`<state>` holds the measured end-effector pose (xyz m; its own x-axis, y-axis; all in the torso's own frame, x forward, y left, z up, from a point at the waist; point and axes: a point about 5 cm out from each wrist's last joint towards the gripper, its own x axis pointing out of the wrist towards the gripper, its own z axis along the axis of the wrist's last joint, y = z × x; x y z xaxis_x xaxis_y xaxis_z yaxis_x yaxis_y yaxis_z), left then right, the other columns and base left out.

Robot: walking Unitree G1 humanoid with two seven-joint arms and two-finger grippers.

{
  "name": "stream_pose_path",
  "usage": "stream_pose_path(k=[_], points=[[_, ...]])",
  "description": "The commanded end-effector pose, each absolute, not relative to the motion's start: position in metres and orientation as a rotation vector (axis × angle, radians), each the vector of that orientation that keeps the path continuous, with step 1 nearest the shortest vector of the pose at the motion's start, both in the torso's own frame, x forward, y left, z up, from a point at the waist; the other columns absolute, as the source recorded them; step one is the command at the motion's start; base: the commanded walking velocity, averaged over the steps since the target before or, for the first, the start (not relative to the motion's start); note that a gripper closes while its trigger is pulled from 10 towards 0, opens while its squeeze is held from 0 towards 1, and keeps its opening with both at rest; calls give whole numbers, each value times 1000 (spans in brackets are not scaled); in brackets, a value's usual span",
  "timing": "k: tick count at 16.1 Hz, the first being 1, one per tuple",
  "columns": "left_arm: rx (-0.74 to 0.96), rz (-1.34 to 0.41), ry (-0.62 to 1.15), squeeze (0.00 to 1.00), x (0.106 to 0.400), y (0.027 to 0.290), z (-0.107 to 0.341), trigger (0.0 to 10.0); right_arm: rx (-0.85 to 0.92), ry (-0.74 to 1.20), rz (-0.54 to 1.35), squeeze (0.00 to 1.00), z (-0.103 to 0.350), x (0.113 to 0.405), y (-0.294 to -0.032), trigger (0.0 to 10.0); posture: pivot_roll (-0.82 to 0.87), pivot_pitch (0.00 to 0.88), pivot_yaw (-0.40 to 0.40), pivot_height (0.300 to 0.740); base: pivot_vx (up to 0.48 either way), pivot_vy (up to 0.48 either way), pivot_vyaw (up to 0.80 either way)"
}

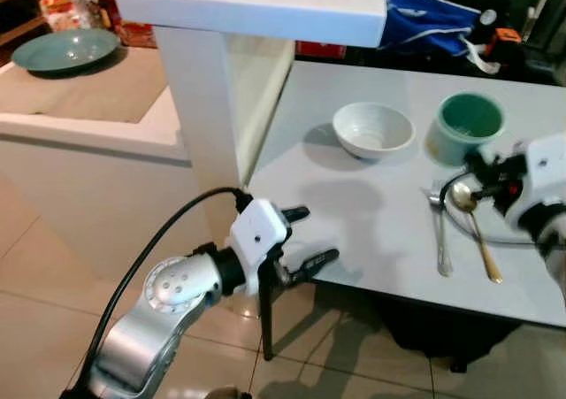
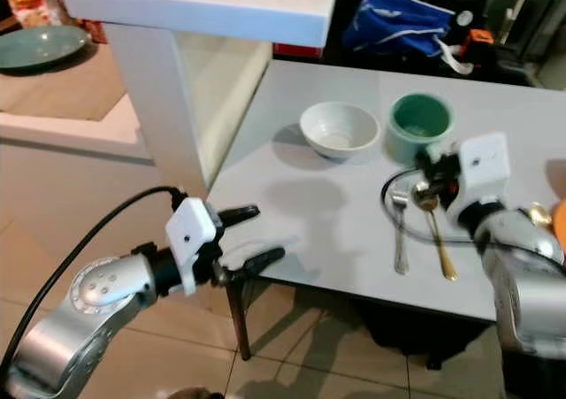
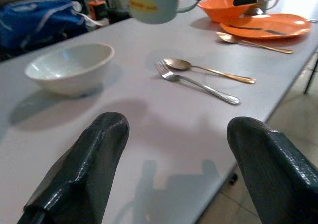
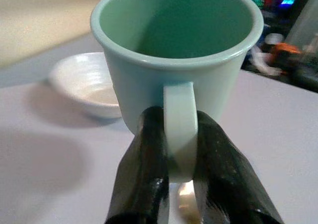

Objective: Setting the table

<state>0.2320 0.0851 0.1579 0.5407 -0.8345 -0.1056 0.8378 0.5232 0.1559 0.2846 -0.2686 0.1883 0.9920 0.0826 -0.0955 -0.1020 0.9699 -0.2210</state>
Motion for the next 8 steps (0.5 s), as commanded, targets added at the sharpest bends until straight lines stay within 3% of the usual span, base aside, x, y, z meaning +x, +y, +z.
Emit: stream_pose_path(k=[1,5,8], points=[[233,-931,-29,0,243,83,164,10000,-166,21,-33,0,191,307,-279,10000,19,39,19,740,0,0,0],[264,-823,-79,0,262,86,181,10000,-8,14,-103,0,180,356,-274,10000,80,97,42,740,0,0,0],[234,-896,-115,0,255,85,194,10000,-12,46,-117,0,177,374,-269,10000,162,164,42,740,0,0,0]])
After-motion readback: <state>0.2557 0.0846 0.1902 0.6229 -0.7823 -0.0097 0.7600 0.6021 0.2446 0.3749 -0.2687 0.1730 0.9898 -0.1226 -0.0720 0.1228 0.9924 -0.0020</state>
